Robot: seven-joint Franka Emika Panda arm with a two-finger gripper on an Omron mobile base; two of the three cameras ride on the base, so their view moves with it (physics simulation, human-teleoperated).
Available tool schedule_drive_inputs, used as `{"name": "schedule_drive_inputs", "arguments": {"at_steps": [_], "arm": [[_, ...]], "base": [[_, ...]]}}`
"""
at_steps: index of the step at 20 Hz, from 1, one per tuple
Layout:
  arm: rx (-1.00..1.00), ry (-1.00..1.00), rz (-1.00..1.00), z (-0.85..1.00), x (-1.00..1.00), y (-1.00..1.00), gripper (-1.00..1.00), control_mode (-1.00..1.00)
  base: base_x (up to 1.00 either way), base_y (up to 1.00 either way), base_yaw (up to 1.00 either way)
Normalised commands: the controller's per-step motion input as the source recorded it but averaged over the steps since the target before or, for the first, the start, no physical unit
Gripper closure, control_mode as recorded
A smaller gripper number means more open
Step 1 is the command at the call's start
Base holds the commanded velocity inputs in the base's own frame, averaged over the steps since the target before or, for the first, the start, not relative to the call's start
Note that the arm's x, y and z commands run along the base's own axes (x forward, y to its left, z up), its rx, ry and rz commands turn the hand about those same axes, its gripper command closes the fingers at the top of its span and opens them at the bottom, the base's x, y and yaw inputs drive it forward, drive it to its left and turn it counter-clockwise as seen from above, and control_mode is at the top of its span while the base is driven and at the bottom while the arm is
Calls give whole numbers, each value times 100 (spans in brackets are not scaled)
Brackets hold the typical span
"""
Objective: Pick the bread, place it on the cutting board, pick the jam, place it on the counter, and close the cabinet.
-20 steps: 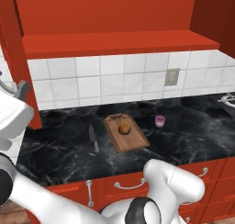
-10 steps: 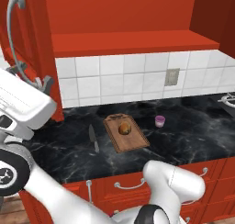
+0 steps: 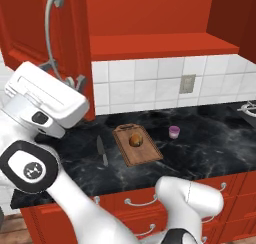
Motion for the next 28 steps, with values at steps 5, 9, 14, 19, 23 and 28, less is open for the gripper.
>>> {"name": "schedule_drive_inputs", "arguments": {"at_steps": [5,9,14,19,23,28], "arm": [[1,0,0,0,40,-37,-100,-100],[0,0,0,0,34,-38,-100,-100],[0,0,0,0,34,-43,-100,-100],[3,1,0,0,37,-49,-100,-100],[3,3,0,0,32,-46,-100,-100],[5,9,0,1,29,-42,-100,-100]], "base": [[0,0,0],[0,0,0],[0,0,0],[0,0,0],[0,0,0],[0,0,0]]}}
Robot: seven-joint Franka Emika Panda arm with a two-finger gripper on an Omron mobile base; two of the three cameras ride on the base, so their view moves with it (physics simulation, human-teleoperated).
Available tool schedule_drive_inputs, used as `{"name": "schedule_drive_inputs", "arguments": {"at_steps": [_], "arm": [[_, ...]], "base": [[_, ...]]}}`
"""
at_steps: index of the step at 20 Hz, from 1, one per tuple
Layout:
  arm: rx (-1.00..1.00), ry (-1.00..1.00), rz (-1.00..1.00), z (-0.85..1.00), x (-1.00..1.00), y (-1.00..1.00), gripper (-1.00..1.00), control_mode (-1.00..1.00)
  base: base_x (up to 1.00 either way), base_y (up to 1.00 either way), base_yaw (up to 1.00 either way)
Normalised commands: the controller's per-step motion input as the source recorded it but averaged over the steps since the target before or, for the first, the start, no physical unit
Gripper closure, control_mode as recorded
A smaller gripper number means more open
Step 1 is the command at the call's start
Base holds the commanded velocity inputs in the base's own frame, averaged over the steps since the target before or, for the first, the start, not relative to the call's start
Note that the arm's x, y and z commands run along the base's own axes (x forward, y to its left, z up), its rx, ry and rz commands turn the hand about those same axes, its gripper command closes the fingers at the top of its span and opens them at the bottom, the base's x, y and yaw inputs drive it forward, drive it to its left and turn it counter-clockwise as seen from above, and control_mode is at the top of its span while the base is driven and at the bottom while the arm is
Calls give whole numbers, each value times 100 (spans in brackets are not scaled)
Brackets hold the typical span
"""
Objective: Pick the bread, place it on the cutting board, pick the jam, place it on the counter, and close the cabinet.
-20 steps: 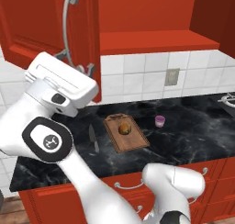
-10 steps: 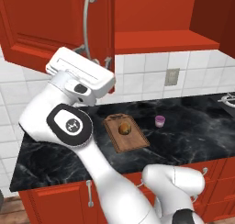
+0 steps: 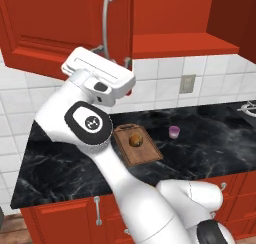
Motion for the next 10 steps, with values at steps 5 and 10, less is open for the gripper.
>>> {"name": "schedule_drive_inputs", "arguments": {"at_steps": [5,10], "arm": [[1,15,0,5,29,-36,-100,-100],[0,11,0,0,34,-39,-100,-100]], "base": [[0,0,0],[0,0,0]]}}
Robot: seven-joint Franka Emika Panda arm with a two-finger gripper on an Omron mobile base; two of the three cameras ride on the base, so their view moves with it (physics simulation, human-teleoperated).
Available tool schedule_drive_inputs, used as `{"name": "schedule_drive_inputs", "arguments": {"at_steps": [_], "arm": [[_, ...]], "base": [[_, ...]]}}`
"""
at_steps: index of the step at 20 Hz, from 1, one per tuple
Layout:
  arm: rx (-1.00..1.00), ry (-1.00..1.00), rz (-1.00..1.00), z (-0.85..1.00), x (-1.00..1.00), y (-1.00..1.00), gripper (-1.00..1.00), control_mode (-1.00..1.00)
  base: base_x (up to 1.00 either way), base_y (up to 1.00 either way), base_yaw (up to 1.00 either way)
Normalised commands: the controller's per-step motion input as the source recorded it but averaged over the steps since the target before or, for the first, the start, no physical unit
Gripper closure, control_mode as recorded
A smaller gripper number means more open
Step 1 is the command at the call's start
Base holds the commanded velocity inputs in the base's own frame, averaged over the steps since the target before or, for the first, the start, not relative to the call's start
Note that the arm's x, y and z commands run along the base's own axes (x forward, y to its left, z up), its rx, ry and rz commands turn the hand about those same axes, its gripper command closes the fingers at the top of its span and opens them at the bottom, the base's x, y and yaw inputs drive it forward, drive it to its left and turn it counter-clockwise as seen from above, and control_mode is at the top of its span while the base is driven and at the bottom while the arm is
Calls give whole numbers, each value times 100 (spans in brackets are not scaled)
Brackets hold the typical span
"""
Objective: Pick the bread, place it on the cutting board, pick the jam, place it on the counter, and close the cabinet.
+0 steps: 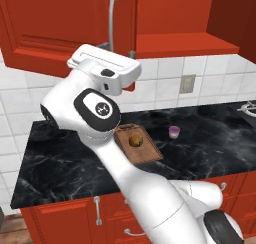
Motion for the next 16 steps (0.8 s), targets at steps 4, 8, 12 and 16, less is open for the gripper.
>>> {"name": "schedule_drive_inputs", "arguments": {"at_steps": [4,8,12,16], "arm": [[0,6,0,0,44,-50,-100,-100],[3,4,0,0,52,-56,-100,-100],[5,3,0,0,56,-57,-100,-100],[5,3,2,0,57,-57,-100,-100]], "base": [[0,0,0],[0,0,0],[0,0,0],[0,0,0]]}}
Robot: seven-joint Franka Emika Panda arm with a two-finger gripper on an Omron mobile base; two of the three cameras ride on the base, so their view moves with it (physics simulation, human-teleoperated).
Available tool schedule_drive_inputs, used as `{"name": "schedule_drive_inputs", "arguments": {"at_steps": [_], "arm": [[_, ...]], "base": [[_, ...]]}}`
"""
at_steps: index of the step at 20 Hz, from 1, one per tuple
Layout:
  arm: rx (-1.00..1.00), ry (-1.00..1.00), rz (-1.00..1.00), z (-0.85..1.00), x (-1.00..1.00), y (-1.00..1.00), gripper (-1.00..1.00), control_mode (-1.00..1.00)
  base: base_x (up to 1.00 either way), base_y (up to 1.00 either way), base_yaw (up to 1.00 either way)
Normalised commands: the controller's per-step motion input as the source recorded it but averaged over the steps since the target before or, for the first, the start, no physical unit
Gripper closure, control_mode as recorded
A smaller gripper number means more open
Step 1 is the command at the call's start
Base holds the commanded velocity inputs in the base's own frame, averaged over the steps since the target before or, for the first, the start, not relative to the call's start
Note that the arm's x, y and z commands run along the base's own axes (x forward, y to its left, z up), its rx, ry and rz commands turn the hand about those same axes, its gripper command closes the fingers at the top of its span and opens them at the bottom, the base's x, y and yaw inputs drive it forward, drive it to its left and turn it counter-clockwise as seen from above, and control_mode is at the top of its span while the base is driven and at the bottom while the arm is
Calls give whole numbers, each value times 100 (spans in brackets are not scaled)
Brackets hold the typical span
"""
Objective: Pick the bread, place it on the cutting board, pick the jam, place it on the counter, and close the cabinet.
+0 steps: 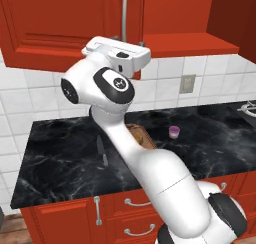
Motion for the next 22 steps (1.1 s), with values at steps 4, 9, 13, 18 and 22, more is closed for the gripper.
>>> {"name": "schedule_drive_inputs", "arguments": {"at_steps": [4,9,13,18,22], "arm": [[4,4,4,0,65,-53,-100,-100],[2,3,7,0,58,-48,-100,-100],[1,1,11,0,51,-47,-100,-100],[0,1,13,-1,50,-40,-100,-100],[0,0,14,-7,42,-31,-100,-100]], "base": [[0,0,0],[0,0,0],[0,0,0],[0,0,0],[0,0,0]]}}
